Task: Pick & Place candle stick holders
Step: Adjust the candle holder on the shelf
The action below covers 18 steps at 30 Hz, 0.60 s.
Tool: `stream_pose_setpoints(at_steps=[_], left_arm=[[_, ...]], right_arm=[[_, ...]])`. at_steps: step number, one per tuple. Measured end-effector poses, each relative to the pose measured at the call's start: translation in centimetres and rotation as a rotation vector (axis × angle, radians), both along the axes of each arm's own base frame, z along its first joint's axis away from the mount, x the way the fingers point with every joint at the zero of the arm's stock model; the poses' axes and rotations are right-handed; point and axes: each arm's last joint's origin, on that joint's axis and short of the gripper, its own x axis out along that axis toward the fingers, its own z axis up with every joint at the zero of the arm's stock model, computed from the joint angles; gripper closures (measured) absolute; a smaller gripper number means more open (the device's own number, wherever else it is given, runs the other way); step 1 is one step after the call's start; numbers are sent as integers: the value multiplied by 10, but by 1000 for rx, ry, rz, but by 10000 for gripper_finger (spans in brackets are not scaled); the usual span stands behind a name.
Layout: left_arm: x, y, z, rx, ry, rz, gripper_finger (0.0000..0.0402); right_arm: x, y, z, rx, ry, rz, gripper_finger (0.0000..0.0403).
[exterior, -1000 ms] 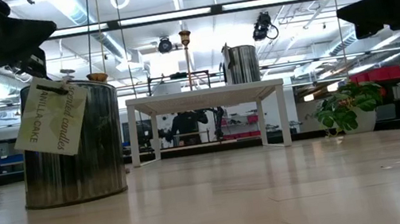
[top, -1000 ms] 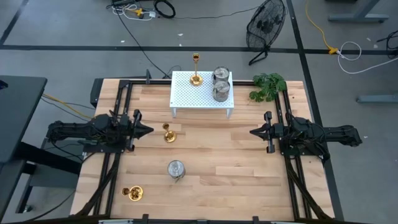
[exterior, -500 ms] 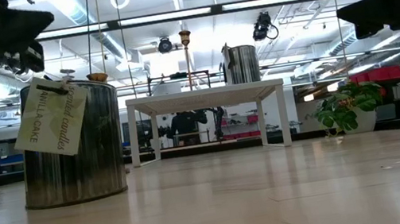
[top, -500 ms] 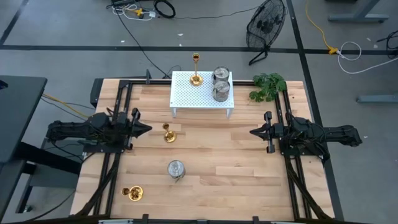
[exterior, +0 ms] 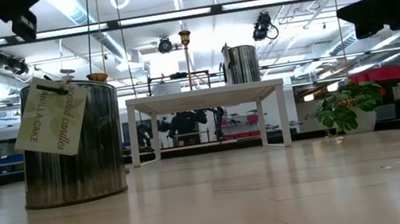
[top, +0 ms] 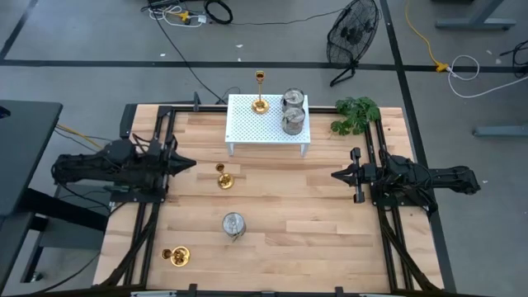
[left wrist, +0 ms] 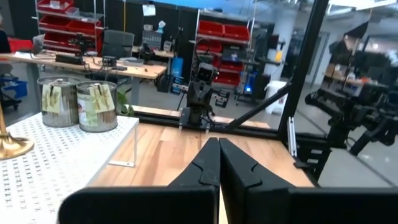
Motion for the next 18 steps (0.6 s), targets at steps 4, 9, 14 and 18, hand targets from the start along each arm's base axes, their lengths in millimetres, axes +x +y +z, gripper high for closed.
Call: stream_pose_setpoints(at_steps=[4,9,14,18], left_arm=[[3,0,15,12,49,0,400],[9,0,33,14,94,-1,400],[22,-2,40,28,143,-35,400],[34,-3,42,27,208,-55,400]], right_arm=[[0,0,0,0,0,0,385],[0,0,0,0,0,0,385],[0,0,0,0,0,0,385],[0,0,0,0,0,0,385]])
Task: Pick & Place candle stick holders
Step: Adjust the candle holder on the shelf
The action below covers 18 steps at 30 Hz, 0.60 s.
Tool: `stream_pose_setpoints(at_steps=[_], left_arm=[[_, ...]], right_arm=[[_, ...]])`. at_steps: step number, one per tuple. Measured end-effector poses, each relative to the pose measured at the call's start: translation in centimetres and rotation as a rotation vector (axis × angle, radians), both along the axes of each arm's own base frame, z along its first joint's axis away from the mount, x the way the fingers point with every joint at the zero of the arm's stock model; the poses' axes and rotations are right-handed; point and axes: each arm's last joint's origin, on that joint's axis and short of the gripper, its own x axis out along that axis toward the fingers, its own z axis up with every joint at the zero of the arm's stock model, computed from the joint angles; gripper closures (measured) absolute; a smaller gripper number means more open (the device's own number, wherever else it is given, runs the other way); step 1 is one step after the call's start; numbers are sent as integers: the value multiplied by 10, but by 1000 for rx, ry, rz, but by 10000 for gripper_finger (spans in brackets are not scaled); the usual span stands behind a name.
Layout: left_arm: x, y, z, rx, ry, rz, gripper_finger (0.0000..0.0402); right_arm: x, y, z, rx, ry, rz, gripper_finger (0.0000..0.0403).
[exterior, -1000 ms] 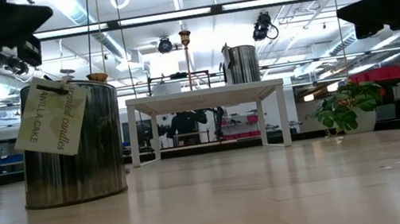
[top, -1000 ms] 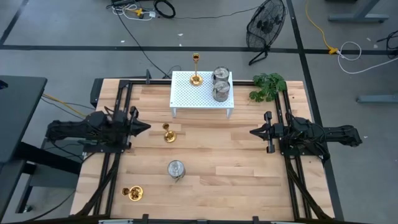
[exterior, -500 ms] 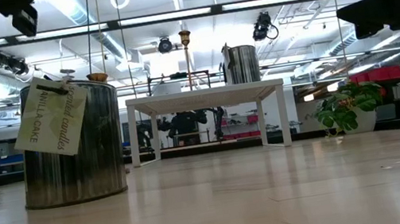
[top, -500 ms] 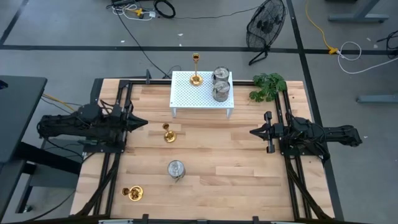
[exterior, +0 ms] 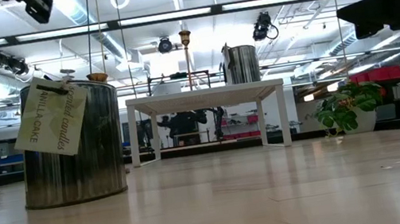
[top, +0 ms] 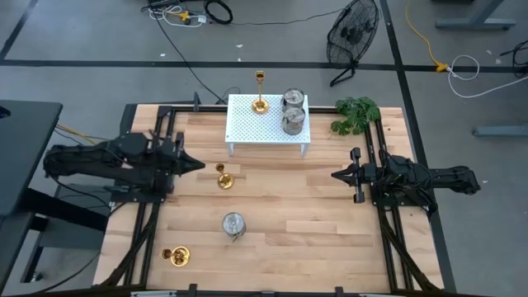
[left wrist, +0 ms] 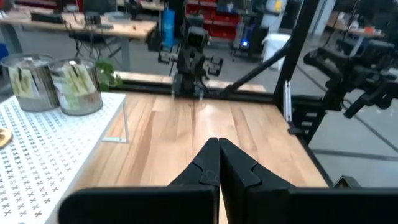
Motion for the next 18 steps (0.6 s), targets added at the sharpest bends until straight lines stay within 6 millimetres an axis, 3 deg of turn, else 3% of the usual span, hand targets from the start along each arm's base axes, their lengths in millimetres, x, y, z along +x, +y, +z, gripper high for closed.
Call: stream_pose_setpoints(at_steps=[10,18], left_arm=[[24,-2,2,4,96,-20,400],[27,-2,0,-1,119,-46,398]], right_arm=[[0,0,0,0,0,0,385],[0,0,0,0,0,0,385]])
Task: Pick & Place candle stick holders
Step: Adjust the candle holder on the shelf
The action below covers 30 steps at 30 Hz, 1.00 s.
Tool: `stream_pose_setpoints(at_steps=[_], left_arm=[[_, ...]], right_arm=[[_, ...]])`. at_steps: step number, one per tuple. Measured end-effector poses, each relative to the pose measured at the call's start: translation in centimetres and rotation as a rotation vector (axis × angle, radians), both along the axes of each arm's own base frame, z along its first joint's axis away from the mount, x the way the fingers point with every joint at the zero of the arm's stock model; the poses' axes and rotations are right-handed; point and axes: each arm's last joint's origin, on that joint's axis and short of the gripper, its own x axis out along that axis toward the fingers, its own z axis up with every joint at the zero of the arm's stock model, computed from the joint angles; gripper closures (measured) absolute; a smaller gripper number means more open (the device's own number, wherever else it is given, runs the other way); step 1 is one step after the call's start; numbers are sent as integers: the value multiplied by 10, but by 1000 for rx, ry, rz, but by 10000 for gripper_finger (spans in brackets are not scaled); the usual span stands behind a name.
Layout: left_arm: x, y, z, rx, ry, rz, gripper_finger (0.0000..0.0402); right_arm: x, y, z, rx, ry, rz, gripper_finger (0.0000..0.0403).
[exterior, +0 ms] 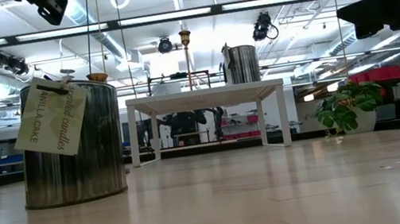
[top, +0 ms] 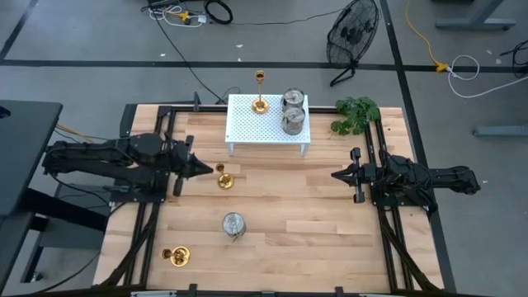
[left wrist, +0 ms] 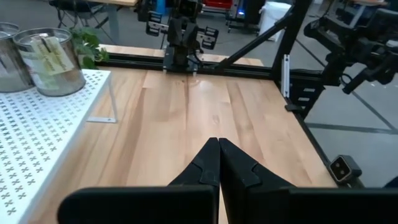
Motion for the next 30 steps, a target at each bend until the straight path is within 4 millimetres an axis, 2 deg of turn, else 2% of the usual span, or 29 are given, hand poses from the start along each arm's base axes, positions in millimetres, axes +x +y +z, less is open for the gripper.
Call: stream_pose_setpoints(at_steps=[12,30], left_arm=[[-1,0,-2,-4,22,-20,399],[-1,8,-1,25,10,93,398]], right_arm=[[0,0,0,0,0,0,385],[0,0,0,0,0,0,385]])
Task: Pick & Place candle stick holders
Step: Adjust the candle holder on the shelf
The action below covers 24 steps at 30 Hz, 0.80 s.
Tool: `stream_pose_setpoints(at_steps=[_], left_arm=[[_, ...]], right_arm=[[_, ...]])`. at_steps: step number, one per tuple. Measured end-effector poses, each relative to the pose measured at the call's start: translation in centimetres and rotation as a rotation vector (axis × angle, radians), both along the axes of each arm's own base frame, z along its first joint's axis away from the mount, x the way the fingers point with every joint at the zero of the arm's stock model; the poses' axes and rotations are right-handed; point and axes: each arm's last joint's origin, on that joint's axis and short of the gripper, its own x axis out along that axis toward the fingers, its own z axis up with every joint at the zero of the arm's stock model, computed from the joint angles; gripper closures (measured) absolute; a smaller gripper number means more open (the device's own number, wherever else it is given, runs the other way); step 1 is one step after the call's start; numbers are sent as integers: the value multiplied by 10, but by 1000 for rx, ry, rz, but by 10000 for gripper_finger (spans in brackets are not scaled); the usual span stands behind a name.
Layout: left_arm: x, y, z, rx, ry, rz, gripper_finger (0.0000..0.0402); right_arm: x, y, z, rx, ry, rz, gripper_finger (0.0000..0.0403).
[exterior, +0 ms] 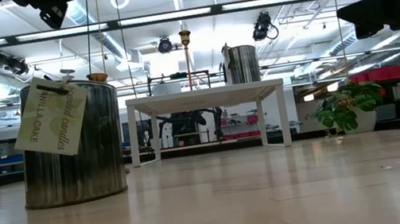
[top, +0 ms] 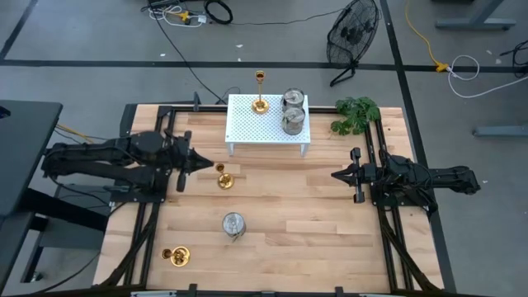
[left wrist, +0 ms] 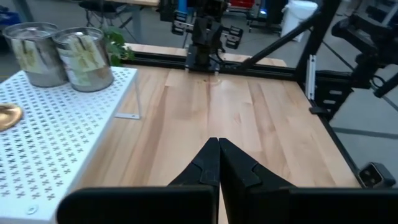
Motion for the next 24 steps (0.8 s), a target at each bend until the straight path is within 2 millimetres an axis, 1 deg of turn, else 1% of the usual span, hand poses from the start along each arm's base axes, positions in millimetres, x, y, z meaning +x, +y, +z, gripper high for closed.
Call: stream_pose_setpoints(at_steps=[7,10,14,24], left_arm=[[1,11,4,24,-46,75,395],[1,17,8,8,-80,172,393],[-1,27,8,30,-81,271,394],[-4,45,17,114,-158,385,393]], right_arm=[[0,0,0,0,0,0,385],[0,0,0,0,0,0,385],[0,0,0,0,0,0,385],[0,0,0,0,0,0,385]])
